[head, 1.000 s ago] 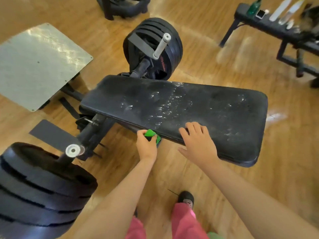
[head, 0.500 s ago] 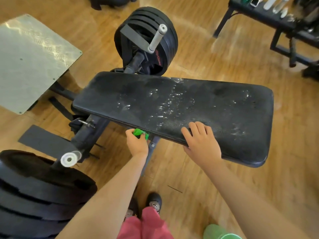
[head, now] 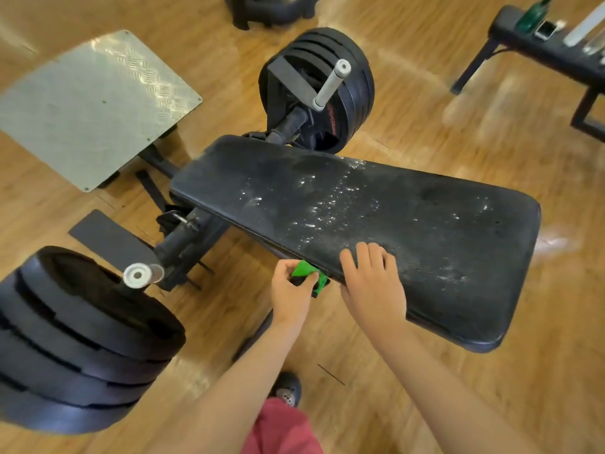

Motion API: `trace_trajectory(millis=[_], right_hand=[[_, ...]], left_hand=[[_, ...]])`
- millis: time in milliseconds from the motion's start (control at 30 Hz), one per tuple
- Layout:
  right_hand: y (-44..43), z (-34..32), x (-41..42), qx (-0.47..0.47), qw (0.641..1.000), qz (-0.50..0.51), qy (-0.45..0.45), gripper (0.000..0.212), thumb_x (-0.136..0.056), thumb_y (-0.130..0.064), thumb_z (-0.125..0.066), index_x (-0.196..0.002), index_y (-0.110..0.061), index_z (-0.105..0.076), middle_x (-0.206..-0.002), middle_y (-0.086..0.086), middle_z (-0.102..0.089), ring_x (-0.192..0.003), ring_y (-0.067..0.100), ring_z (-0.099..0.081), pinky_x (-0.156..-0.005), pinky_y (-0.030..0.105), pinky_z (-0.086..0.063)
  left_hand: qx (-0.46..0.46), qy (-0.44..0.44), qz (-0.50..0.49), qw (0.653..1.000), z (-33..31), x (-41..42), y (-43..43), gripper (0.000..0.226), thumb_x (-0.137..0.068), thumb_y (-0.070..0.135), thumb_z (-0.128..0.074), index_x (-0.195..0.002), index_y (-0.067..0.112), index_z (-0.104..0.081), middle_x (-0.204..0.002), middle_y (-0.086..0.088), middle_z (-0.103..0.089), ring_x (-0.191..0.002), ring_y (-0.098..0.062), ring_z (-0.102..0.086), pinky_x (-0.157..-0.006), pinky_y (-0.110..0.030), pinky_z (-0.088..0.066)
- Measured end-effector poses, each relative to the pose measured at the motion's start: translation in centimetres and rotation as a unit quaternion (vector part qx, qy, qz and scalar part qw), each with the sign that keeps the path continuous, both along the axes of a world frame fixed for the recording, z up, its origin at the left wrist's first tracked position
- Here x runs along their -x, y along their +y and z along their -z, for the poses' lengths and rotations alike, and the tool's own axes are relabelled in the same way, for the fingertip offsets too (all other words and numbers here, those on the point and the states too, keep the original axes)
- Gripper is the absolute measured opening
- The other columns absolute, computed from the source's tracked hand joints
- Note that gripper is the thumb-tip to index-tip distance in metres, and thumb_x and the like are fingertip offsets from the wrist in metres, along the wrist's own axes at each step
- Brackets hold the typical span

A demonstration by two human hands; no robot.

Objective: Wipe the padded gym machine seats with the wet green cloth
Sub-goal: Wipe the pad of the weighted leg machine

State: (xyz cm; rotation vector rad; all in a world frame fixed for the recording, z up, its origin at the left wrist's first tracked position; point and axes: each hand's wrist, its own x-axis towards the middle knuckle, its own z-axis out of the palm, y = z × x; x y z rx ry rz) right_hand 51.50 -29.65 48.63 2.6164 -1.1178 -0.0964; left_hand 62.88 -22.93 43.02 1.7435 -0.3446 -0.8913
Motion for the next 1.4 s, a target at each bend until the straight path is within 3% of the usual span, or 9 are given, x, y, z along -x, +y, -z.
trace_trajectory(millis=[333, 533, 633, 767, 900, 1000, 1167, 1267, 1400], right_hand=[[-0.2, -0.4, 0.0, -0.03, 0.999, 0.004, -0.035, 0.044, -0.069, -0.033, -0.08, -0.099, -0.011, -0.055, -0.096, 0.01, -0.055, -0.094, 0.031, -0.053, -0.081, 0.041, -0.045], [-0.1, -0.5, -0.2, -0.014, 0.997, 0.002, -0.078, 0.035, -0.085, -0.043, -0.065, -0.097, -0.01, -0.059, -0.094, 0.009, -0.058, -0.09, 0.028, -0.055, -0.077, 0.04, -0.047], [-0.1, -0.3, -0.3, 0.0, 0.996, 0.011, -0.09, 0.028, -0.088, -0.037, -0.063, -0.095, -0.01, -0.061, -0.092, 0.009, -0.059, -0.089, 0.028, -0.056, -0.078, 0.04, -0.048], [0.0, 0.0, -0.3, 0.008, 0.996, 0.021, -0.086, 0.026, -0.09, -0.036, -0.058, -0.097, -0.011, -0.061, -0.093, 0.008, -0.059, -0.089, 0.028, -0.056, -0.079, 0.04, -0.047], [-0.1, 0.3, -0.6, 0.034, 0.993, 0.042, -0.106, 0.022, -0.089, -0.032, -0.059, -0.095, -0.011, -0.061, -0.092, 0.008, -0.06, -0.089, 0.028, -0.056, -0.078, 0.039, -0.048], [0.4, 0.6, -1.5, 0.043, 0.988, 0.087, -0.123, 0.019, -0.091, -0.028, -0.054, -0.093, -0.01, -0.06, -0.094, 0.008, -0.06, -0.092, 0.029, -0.055, -0.082, 0.04, -0.047], [1.6, 1.2, -3.3, 0.052, 0.974, 0.171, -0.136, 0.021, -0.091, -0.026, -0.047, -0.097, -0.01, -0.061, -0.097, 0.008, -0.059, -0.093, 0.029, -0.054, -0.089, 0.04, -0.043], [1.7, 1.5, -3.4, 0.07, 0.968, 0.187, -0.151, 0.021, -0.088, -0.027, -0.058, -0.101, -0.011, -0.062, -0.098, 0.007, -0.06, -0.09, 0.028, -0.054, -0.085, 0.039, -0.045], [1.6, 2.4, -3.5, 0.121, 0.97, 0.162, -0.134, 0.026, -0.094, -0.03, -0.041, -0.097, -0.013, -0.061, -0.095, 0.005, -0.058, -0.088, 0.026, -0.053, -0.083, 0.036, -0.039]], left_hand=[[-0.005, -0.009, 0.013, 1.0, -1.1, -0.7, -0.2, 0.021, -0.082, -0.002, -0.071, -0.093, 0.009, -0.058, -0.088, 0.006, -0.061, -0.08, 0.002, -0.061, -0.063, -0.01, -0.049], [0.002, -0.024, 0.033, 0.999, -0.7, -1.1, -0.2, 0.021, -0.082, -0.002, -0.071, -0.097, 0.005, -0.059, -0.088, 0.005, -0.061, -0.081, -0.001, -0.06, -0.065, -0.007, -0.047], [0.002, -0.005, 0.027, 1.0, -0.2, -1.6, -0.2, 0.021, -0.083, 0.0, -0.071, -0.097, 0.008, -0.058, -0.091, 0.003, -0.061, -0.086, -0.007, -0.061, -0.067, -0.012, -0.051], [-0.035, 0.057, -0.078, 0.995, 1.6, -4.5, -0.8, 0.023, -0.084, 0.004, -0.07, -0.103, 0.011, -0.058, -0.102, -0.003, -0.062, -0.099, -0.02, -0.062, -0.085, -0.037, -0.056], [-0.049, 0.105, -0.142, 0.983, 2.2, -8.9, -1.6, 0.024, -0.086, 0.004, -0.069, -0.104, 0.015, -0.057, -0.104, -0.005, -0.061, -0.102, -0.024, -0.062, -0.086, -0.033, -0.054], [-0.058, 0.075, -0.073, 0.993, 2.1, -10.7, -1.4, 0.025, -0.087, 0.005, -0.068, -0.107, 0.015, -0.055, -0.105, -0.005, -0.06, -0.101, -0.022, -0.061, -0.084, -0.029, -0.053], [-0.044, 0.022, 0.054, 0.997, 1.7, -9.8, -0.8, 0.026, -0.087, 0.008, -0.069, -0.106, 0.015, -0.053, -0.102, -0.003, -0.061, -0.092, -0.012, -0.061, -0.064, -0.01, -0.048], [-0.016, 0.0, 0.068, 0.998, 1.9, -8.3, -0.4, 0.025, -0.086, 0.008, -0.069, -0.101, 0.018, -0.051, -0.094, 0.004, -0.058, -0.092, -0.013, -0.06, -0.069, -0.014, -0.05], [0.028, 0.027, 0.088, 0.995, 2.6, -4.6, 0.0, 0.023, -0.086, 0.005, -0.069, -0.096, 0.015, -0.051, -0.092, 0.0, -0.06, -0.083, -0.009, -0.062, -0.064, -0.012, -0.051]])
